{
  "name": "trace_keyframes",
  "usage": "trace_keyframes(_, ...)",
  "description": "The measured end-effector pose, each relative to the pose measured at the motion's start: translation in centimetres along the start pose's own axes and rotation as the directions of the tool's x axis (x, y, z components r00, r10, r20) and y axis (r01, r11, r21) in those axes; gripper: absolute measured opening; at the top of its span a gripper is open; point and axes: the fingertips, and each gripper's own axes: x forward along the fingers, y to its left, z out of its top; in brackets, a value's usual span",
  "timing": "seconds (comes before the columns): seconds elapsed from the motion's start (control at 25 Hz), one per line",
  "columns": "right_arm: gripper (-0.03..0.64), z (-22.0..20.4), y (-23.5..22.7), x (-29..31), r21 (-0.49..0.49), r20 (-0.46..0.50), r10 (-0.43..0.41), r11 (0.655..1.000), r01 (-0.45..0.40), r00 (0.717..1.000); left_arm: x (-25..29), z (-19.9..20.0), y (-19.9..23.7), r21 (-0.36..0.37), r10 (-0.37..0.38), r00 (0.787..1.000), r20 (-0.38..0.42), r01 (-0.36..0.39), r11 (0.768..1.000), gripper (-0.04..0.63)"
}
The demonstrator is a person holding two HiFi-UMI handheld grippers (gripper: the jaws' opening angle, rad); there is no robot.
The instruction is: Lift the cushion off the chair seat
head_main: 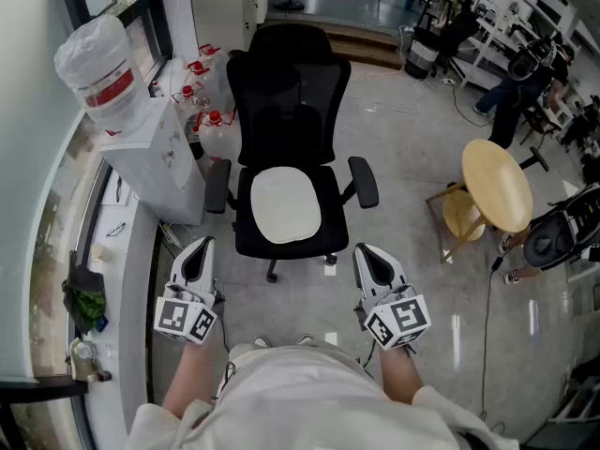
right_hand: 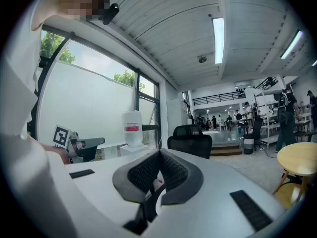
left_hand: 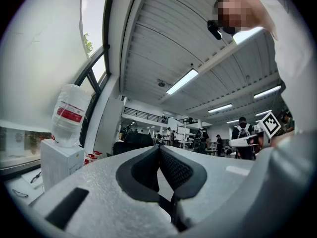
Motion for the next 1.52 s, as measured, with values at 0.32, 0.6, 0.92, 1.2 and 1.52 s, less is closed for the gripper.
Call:
trace_keyframes(0.32, 0.002, -0.3, 0.1, 1.8, -0.001, -0.007, 0.036, 0.999, -0.036, 0.999, -0.4, -0.9, 0.7, -0.004, 0.025, 1.0, -0.01, -0.025, 1.0, 0.015)
trace_keyframes(0.6, 0.002, -0.8, 0.6, 2.4, 0.024, 0.005, 0.063, 0.998, -0.063, 0.998, -1.6, -0.6, 2.2, -0.073, 0.061, 0.998, 0.025, -0.059, 0.996, 0.019)
trace_keyframes(0.92, 0.002, -0.7, -0.5, 2.2, 0.029, -0.002, 0.068, 0.997, -0.068, 0.998, -0.5, 0.6, 2.6, -0.126, 0.066, 0.996, 0.058, -0.058, 0.99, 0.308)
trace_keyframes(1.2, 0.002, -1.8, -2.4, 0.4, 0.055, -0.004, 0.078, 0.995, -0.078, 0.997, -0.8, -0.1, 0.6, -0.129, 0.084, 0.995, 0.054, -0.076, 0.989, 0.489)
trace_keyframes(1.52, 0.002, -3.0, -4.2, -0.6, 0.115, -0.004, 0.073, 0.991, -0.072, 0.997, -0.7, -3.4, -1.5, -0.158, 0.082, 0.997, -0.013, -0.083, 0.984, 0.492)
